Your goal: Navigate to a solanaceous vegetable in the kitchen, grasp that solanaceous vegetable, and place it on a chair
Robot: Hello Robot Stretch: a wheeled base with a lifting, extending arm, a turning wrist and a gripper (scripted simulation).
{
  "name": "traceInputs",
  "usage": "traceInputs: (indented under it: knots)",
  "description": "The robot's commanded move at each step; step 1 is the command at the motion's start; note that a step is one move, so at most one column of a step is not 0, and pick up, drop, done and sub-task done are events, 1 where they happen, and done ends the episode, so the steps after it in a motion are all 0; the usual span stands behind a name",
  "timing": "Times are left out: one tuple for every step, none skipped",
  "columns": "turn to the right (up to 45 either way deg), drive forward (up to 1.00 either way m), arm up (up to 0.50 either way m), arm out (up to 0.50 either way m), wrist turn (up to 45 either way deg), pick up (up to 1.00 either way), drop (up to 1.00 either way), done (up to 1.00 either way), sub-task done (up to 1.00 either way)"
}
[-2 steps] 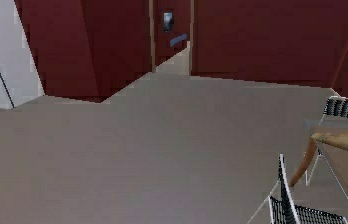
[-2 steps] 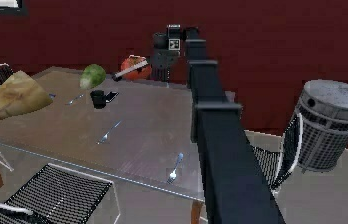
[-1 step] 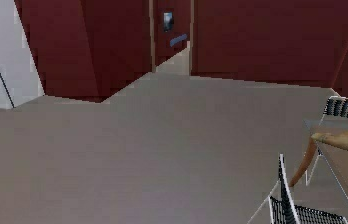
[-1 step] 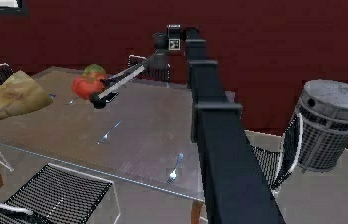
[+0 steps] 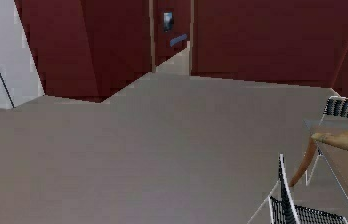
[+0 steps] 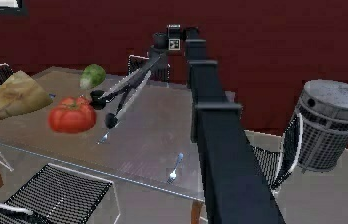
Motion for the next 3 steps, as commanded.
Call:
traceInputs:
  knots:
    - [0.0, 0.00, 0.00, -0.48, 0.0, 0.00, 0.00, 0.00, 0.00]
    - [12.0, 0.00, 0.00, 0.00, 0.0, 0.00, 0.00, 0.00, 0.00]
    - [0.0, 0.15, 0.00, 0.00, 0.0, 0.00, 0.00, 0.00, 0.00]
